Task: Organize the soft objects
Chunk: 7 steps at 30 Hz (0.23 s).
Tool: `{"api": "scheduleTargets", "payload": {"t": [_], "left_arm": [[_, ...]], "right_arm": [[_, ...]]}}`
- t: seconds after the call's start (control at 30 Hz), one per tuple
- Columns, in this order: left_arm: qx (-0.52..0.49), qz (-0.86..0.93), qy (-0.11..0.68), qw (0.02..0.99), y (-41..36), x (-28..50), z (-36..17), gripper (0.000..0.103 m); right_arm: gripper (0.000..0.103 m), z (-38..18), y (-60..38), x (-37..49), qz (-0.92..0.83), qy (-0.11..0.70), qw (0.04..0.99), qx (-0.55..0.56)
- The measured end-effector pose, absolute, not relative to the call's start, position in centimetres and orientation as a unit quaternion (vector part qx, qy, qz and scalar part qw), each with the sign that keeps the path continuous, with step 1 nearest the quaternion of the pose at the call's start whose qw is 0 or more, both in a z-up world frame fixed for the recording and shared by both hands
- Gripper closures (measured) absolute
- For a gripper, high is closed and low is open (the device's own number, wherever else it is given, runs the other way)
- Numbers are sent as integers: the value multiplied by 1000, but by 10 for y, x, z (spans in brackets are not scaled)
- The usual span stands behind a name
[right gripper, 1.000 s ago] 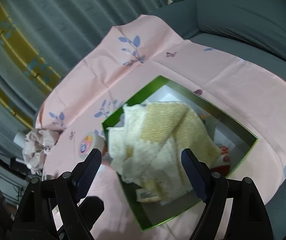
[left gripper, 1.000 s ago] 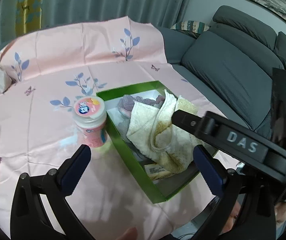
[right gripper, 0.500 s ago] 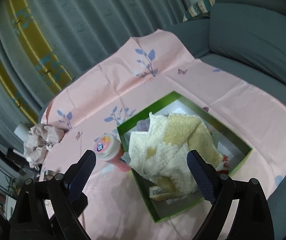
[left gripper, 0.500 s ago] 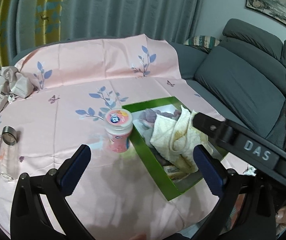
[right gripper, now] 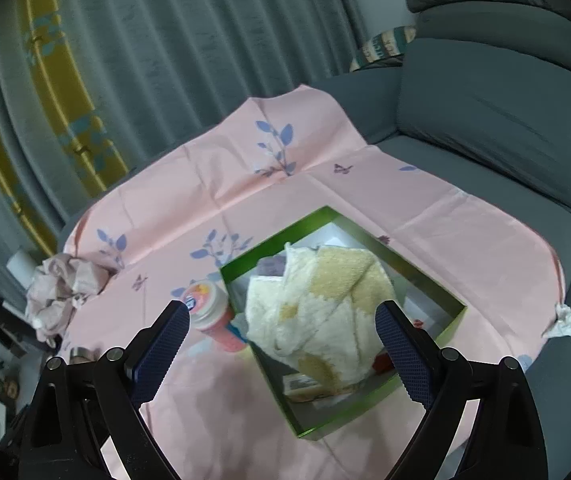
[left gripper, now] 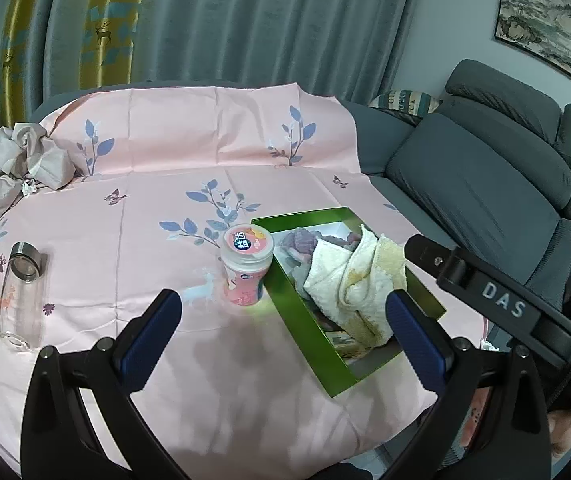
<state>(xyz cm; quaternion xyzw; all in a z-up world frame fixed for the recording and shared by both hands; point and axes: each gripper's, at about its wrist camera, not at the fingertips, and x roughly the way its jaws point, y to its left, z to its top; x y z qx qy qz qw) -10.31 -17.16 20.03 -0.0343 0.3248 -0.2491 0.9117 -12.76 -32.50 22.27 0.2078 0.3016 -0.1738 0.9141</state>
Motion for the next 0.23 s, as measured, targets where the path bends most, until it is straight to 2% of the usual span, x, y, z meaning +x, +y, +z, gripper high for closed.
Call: {"api": "scheduleTargets", "payload": {"t": [0.23], "left_arm": [[-45, -252, 326, 910, -163, -103, 200, 1]], "right_arm": [[8, 223, -324, -128, -191, 303, 911, 205]]}}
